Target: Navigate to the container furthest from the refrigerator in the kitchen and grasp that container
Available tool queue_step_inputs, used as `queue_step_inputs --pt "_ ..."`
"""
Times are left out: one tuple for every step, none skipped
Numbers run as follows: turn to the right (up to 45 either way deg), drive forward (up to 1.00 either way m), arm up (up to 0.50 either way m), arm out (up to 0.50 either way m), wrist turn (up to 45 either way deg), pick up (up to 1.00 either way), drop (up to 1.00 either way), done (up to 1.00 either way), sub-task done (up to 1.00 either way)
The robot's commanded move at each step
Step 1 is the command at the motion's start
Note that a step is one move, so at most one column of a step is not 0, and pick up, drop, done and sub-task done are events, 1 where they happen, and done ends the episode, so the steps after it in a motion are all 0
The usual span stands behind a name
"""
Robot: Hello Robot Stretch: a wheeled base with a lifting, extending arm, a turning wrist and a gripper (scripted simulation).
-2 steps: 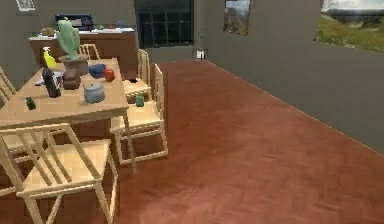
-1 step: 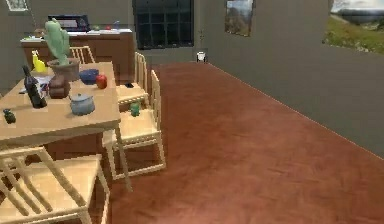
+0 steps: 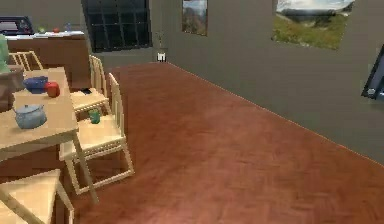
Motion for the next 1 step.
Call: queue_step_inputs --pt "0.0 1.00 0.00 0.00 0.0 0.00 0.00 0.00 0.00"
